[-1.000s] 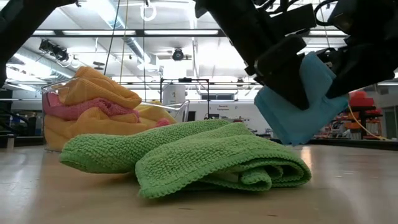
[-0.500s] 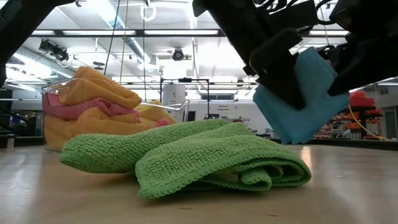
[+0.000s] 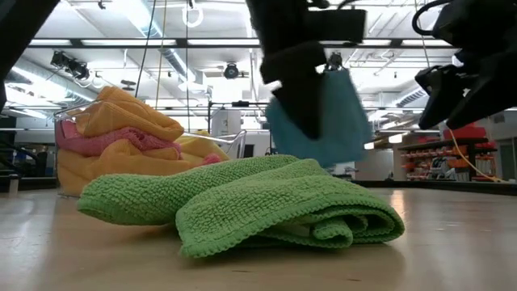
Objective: Fold microfiber towels
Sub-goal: Put the folded blue microfiber towel into the transparent bin
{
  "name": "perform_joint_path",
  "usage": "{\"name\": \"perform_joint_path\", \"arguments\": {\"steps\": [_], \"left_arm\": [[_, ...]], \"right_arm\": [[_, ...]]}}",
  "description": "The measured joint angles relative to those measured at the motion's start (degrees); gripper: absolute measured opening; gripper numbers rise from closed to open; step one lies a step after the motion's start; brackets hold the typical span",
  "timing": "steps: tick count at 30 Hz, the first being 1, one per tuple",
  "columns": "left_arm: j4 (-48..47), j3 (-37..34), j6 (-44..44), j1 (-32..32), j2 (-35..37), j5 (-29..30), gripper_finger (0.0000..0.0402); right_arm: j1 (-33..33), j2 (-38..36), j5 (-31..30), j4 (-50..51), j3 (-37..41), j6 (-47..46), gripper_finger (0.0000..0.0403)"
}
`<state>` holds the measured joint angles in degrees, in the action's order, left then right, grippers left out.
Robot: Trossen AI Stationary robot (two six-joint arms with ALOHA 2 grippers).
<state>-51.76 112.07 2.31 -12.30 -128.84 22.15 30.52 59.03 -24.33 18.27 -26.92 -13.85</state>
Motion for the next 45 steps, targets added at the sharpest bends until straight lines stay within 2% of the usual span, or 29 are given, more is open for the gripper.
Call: {"name": "perform_joint_path", "arguments": {"steps": [4,11,15,18,28,35,41,45], "left_arm": [[-7.17,-0.02,-4.77,-0.66,2.15,6.28,0.0053],[-25.74,0.00,-18.39,-1.42,7.28,21.80,0.0036],[-39.07,-0.24,-29.98,0.67,7.94,23.71,0.0050],[-38.02,-2.50,-29.04,3.02,8.74,20.21,0.0051],[-38.20,-5.38,-24.35,8.51,10.33,18.73,0.0043],[-38.28,-7.59,-24.79,9.01,19.26,19.15,0.0037],[-35.94,-17.69,-28.03,9.74,30.07,19.12,0.0043],[-26.34,-28.11,-27.15,11.98,38.55,17.20,0.0039]], "right_arm": [[0.00,0.81,-0.60,-0.48,-0.02,0.06,0.0208],[-0.03,2.16,-9.26,-0.27,-0.02,-1.38,0.0204],[-0.02,2.22,-12.07,-0.46,0.01,-1.38,0.0203],[-0.02,2.22,-12.75,-0.85,0.03,-1.39,0.0203],[-0.02,3.12,-12.76,-1.07,0.12,-2.10,0.0203],[0.00,3.12,-12.77,-1.23,0.12,-2.57,0.0203],[-0.02,3.12,-13.13,-1.40,0.12,-2.54,0.0203],[-0.02,3.09,-13.39,-2.47,0.12,-1.98,0.0203]]}}
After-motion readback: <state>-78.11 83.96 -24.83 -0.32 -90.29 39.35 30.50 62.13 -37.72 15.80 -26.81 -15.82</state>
